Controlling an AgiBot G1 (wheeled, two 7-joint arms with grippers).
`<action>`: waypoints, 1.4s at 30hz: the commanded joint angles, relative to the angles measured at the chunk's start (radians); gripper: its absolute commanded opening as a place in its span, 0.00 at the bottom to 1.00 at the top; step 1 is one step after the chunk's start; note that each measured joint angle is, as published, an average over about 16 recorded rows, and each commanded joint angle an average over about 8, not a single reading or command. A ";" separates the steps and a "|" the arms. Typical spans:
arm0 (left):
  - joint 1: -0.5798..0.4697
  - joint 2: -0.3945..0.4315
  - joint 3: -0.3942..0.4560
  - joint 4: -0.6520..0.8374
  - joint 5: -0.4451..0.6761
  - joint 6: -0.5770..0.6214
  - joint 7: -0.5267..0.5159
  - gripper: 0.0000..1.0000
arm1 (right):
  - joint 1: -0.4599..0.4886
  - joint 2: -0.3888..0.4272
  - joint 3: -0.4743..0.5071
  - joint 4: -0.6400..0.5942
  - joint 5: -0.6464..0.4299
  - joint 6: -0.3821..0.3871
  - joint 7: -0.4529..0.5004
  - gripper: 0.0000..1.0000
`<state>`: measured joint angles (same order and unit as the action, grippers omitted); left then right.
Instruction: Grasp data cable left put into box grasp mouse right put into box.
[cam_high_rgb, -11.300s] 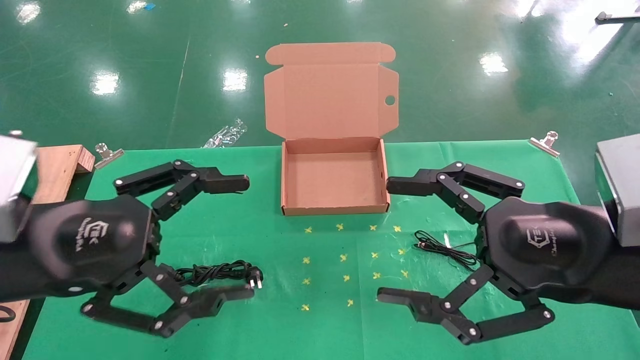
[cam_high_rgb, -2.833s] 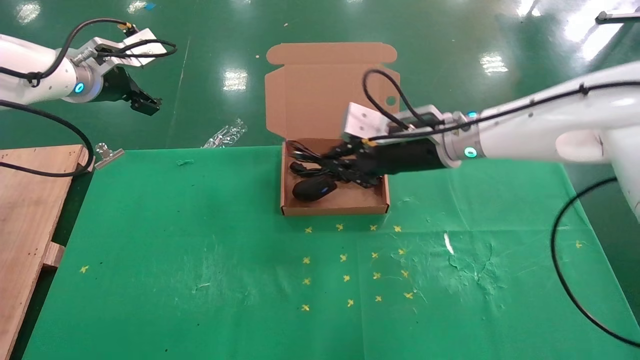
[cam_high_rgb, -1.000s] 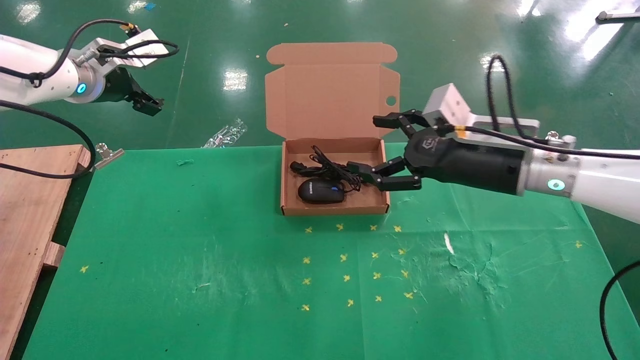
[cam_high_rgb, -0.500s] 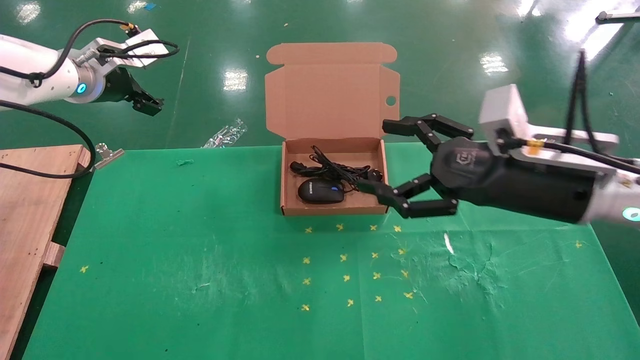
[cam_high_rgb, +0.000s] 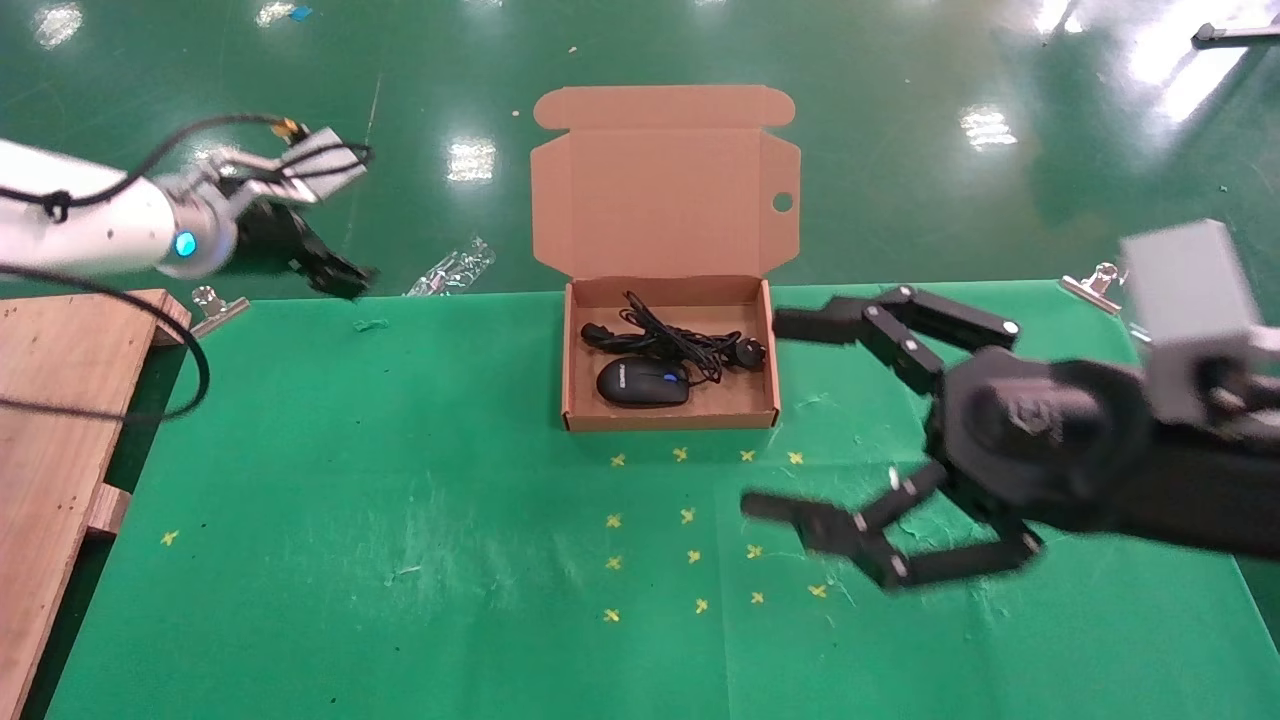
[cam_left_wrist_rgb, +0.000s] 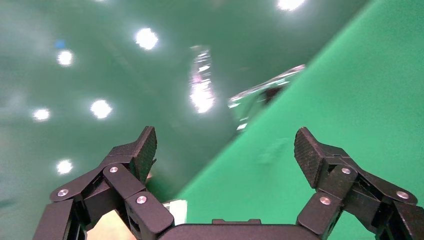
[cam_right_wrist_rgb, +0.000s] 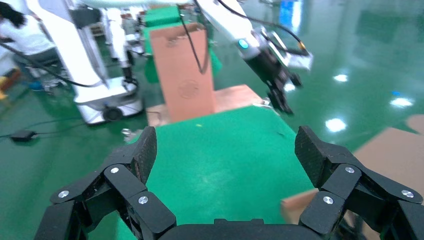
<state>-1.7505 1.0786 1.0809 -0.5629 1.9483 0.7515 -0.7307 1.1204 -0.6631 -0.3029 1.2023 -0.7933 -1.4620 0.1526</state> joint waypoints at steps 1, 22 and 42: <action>0.026 -0.018 -0.031 -0.028 -0.048 0.029 0.021 1.00 | -0.022 0.025 0.011 0.039 0.030 -0.016 0.017 1.00; 0.303 -0.210 -0.360 -0.324 -0.547 0.334 0.244 1.00 | -0.045 0.052 0.022 0.081 0.064 -0.034 0.034 1.00; 0.567 -0.392 -0.672 -0.605 -1.021 0.624 0.455 1.00 | -0.045 0.053 0.020 0.081 0.065 -0.033 0.033 1.00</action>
<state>-1.1836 0.6866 0.4089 -1.1678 0.9270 1.3756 -0.2753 1.0757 -0.6103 -0.2828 1.2831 -0.7287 -1.4950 0.1858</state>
